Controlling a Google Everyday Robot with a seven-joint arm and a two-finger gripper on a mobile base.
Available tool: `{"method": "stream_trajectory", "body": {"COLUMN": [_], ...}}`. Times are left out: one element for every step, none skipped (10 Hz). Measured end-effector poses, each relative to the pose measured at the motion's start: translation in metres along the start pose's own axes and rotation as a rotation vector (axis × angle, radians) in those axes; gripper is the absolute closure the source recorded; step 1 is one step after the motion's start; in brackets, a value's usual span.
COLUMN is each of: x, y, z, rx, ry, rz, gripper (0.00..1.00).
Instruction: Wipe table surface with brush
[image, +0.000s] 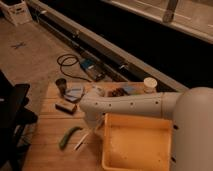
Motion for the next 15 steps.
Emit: {"method": "stream_trajectory", "body": {"x": [-0.005, -0.017, -0.027, -0.038, -0.056, -0.072, -0.082, -0.091, -0.091, -0.082, -0.072, -0.055, -0.040, -0.028, -0.018], "y": [-0.011, -0.023, -0.025, -0.025, -0.024, -0.017, -0.008, 0.002, 0.013, 0.026, 0.036, 0.043, 0.039, 0.035, 0.024], "z": [0.001, 0.002, 0.004, 0.005, 0.007, 0.007, 0.007, 0.009, 0.010, 0.010, 0.009, 0.008, 0.007, 0.008, 0.009], "rx": [0.012, 0.029, 0.039, 0.047, 0.052, 0.051, 0.044, 0.023, -0.005, -0.030, -0.040, -0.049, -0.040, -0.038, -0.029], "ry": [-0.002, -0.012, -0.024, -0.037, -0.056, -0.073, -0.087, -0.101, -0.103, -0.097, -0.086, -0.069, -0.056, -0.047, -0.039], "rz": [-0.019, -0.042, -0.053, -0.057, -0.064, -0.060, -0.048, -0.031, -0.011, 0.016, 0.035, 0.053, 0.054, 0.049, 0.034], "gripper": [1.00, 1.00, 1.00, 1.00, 1.00, 1.00, 1.00, 1.00, 1.00, 1.00, 1.00, 1.00, 1.00, 1.00, 1.00]}}
